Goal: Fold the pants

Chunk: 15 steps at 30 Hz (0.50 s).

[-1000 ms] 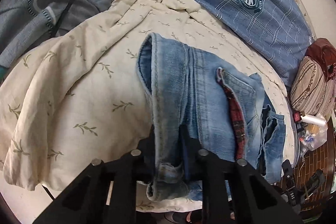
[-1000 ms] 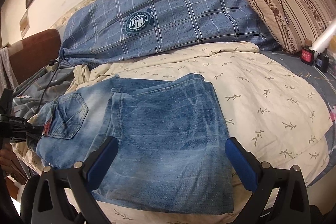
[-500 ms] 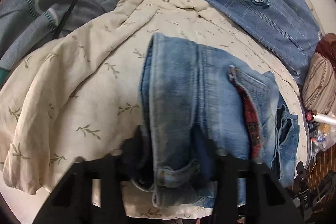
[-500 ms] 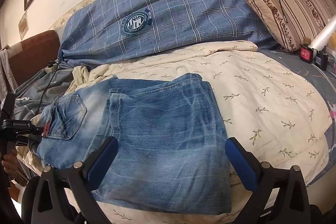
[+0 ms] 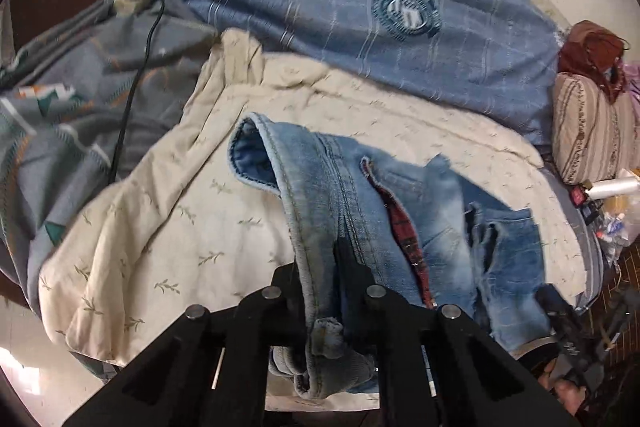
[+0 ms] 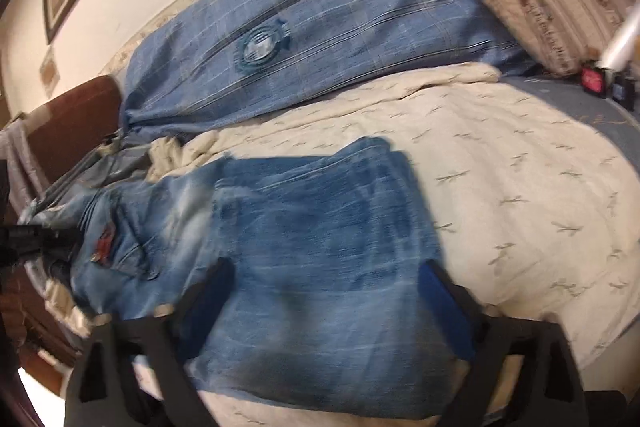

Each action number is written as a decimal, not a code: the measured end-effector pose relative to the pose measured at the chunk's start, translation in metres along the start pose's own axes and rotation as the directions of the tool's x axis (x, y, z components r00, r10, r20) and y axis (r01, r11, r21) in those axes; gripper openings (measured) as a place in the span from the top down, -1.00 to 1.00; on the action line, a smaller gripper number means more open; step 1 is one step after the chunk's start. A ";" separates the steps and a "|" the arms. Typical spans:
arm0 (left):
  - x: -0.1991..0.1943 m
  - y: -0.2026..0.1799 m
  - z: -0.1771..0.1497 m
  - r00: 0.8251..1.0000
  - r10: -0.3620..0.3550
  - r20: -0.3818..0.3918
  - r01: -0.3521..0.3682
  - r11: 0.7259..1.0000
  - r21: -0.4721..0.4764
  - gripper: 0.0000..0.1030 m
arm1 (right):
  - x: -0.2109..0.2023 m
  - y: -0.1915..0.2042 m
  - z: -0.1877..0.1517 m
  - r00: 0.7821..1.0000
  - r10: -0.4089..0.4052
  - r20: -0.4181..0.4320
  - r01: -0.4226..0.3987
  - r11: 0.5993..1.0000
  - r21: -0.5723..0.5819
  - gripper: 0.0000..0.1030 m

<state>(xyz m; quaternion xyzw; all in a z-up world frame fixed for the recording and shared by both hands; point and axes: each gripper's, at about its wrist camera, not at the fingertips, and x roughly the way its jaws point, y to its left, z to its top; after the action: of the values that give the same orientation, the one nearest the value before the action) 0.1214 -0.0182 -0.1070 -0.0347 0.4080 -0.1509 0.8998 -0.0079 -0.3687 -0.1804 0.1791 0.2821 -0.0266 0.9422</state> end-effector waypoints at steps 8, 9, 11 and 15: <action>-0.038 -0.063 0.006 0.997 -0.049 0.058 0.041 0.989 0.142 0.79 | 0.027 0.043 -0.013 0.993 -0.002 -0.120 -0.024 0.976 -0.219 -0.23; -0.042 -0.073 0.006 0.996 -0.062 0.059 0.052 0.985 0.163 0.79 | 0.026 0.039 -0.011 0.992 0.015 -0.123 -0.039 0.981 -0.191 -0.22; -0.049 -0.092 0.003 0.995 -0.076 0.060 0.062 0.976 0.208 0.79 | 0.014 0.023 -0.002 0.994 0.060 -0.091 -0.067 0.994 -0.082 -0.23; -0.056 -0.139 -0.004 0.993 -0.114 0.039 0.098 0.950 0.296 0.79 | -0.030 -0.010 0.014 0.994 -0.024 0.103 0.021 0.999 0.036 -0.24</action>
<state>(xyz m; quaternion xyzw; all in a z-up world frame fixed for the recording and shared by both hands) 0.0495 -0.1337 -0.0432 0.0731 0.3533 -0.2568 0.8966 -0.0273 -0.3848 -0.1564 0.1909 0.2346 -0.0513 0.9518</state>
